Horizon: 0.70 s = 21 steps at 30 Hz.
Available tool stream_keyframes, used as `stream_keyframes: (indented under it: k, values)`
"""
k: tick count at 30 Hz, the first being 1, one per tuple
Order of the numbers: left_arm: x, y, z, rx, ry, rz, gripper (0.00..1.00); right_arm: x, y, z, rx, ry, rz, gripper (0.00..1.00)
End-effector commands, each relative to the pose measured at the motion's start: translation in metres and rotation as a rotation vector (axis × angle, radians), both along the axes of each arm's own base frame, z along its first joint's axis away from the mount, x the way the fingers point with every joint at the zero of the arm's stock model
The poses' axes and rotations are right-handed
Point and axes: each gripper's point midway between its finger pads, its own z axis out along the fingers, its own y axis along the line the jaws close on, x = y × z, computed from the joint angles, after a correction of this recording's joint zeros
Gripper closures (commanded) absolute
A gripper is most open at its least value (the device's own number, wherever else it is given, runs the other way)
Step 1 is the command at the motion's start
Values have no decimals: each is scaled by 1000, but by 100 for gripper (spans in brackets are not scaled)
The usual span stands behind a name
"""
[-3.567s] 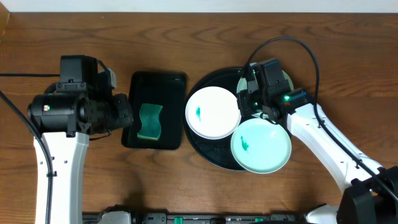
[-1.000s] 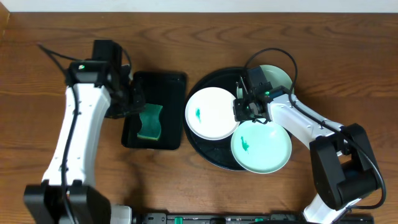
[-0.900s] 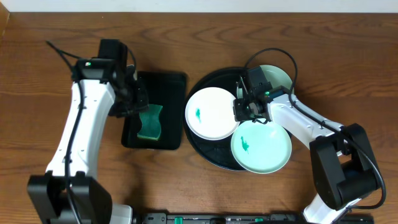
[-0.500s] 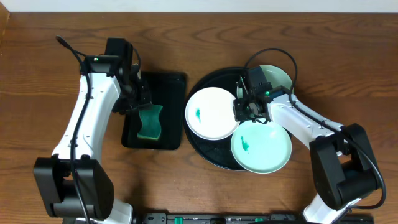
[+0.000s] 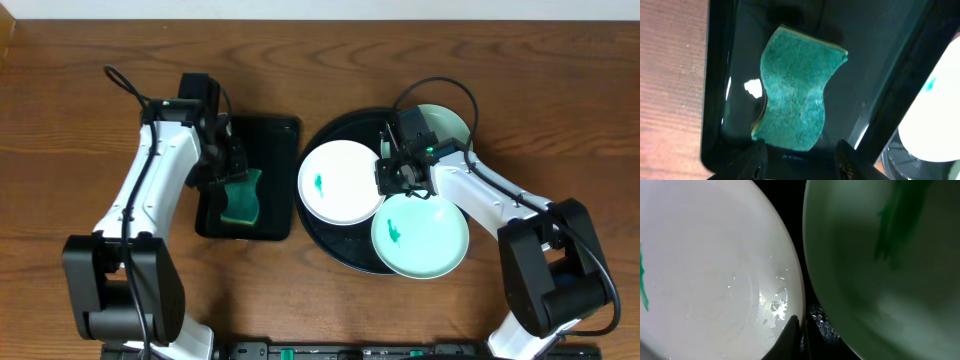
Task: Clean dirty plates on tray and stack at the side
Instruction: 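Lower left gripper into black tray and grasp the green sponge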
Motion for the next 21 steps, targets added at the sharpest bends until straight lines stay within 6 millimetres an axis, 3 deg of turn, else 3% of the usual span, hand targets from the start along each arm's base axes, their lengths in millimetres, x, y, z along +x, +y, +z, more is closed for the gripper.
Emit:
stream_keyframes:
  k: [1,10,12,14,21]
  values:
    - [-1,2,-9,13,9,7,51,-3,3,-1,-1,2,8,97]
    - [3,2,-32,11,-31,7,48,-3,3,-1,-2,1,8,96]
    - [4,2,-39,10,-46,7,49,-3,3,-1,-2,1,8,96]
    - [3,2,-43,10,-48,8,57,-3,3,-1,-2,1,8,96]
    - [2,2,-54,9,-63,15,57,-3,3,-1,-2,1,8,95]
